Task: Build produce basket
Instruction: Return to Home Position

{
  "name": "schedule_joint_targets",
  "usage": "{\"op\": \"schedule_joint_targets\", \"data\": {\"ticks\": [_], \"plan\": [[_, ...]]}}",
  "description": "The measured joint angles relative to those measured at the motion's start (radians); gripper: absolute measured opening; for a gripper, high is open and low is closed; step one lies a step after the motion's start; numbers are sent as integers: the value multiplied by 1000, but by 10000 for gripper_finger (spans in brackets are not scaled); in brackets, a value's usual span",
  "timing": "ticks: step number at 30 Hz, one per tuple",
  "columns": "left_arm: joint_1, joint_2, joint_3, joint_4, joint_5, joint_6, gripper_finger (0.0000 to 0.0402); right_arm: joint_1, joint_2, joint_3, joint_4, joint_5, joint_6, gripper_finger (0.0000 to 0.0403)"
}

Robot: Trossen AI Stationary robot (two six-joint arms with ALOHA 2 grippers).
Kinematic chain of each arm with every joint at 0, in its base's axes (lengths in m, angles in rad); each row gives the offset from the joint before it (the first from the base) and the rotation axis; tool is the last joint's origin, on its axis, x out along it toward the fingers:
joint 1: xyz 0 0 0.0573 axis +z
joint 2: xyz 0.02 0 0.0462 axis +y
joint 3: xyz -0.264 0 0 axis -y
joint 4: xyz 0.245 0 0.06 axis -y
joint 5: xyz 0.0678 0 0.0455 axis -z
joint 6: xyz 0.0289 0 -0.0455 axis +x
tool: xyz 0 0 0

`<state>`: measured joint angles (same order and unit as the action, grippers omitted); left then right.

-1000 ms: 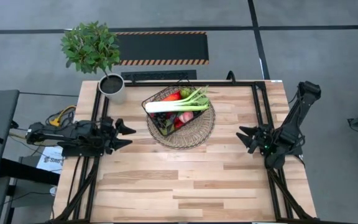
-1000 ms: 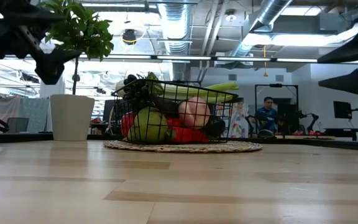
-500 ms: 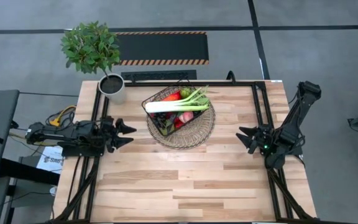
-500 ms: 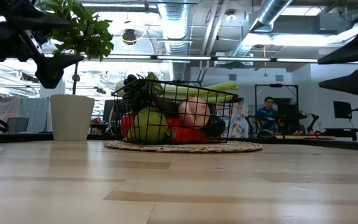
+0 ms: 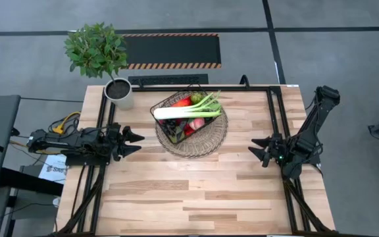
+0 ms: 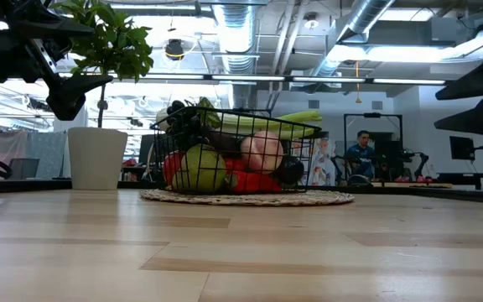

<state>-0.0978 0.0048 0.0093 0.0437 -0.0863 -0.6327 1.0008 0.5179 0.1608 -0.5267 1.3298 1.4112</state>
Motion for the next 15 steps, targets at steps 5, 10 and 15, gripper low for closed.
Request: {"op": "schedule_joint_targets", "data": {"ticks": [5,10,15], "plan": [[0,0,-1,0,0,0,311,0,0,0,0,-38,-82,305],[0,0,-1,0,1,0,311,0,0,0,0,-48,-185,305],[0,0,-1,0,1,0,311,0,0,0,-1,-48,-234,305]]}}
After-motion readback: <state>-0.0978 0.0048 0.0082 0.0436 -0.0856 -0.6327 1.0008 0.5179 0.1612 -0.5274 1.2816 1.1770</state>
